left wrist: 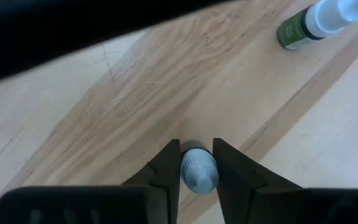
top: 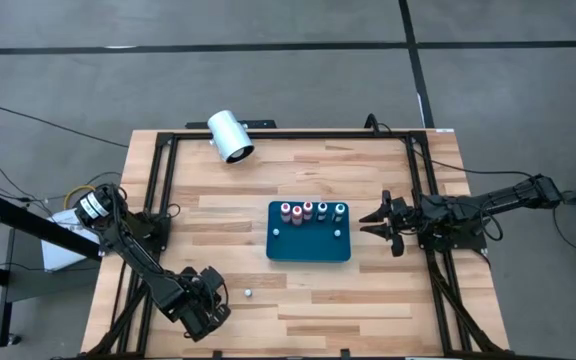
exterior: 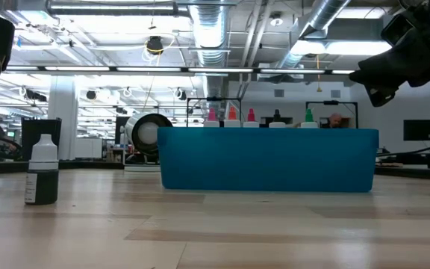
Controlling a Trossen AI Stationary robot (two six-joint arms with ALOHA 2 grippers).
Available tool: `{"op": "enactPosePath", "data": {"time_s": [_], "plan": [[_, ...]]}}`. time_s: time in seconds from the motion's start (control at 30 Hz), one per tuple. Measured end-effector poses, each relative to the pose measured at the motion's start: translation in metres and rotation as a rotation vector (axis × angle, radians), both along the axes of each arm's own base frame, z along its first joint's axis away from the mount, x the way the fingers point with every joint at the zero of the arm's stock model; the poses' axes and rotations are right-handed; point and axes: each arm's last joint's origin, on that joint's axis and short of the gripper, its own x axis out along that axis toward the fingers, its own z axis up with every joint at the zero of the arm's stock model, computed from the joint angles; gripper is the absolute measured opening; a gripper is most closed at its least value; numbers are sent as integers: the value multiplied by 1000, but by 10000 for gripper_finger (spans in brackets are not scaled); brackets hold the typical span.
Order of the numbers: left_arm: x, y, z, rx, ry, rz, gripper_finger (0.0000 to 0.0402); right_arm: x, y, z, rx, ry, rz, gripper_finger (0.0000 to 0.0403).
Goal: Pick & Place food coloring
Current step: Put the small blue food coloring bottle into the blue bin
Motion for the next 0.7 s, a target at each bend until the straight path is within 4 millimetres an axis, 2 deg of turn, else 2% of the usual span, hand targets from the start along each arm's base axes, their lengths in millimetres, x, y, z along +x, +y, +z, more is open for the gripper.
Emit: {"op": "enactPosePath", "data": {"time_s": [0.17, 0.33, 0.5, 0.7], "plan": [[-3, 4, 18, -38, -37, -3, 59, 0, 0, 0, 0, 0, 0, 102], [-10, 16, 50, -55, -141, 12, 68, 0, 0, 0, 0, 0, 0, 102], [-11, 38, 87, -36, -335, 23, 62, 0, 0, 0, 0, 0, 0, 102], [4, 70, 121, 29, -536, -11, 65, 0, 0, 0, 0, 0, 0, 102]]}}
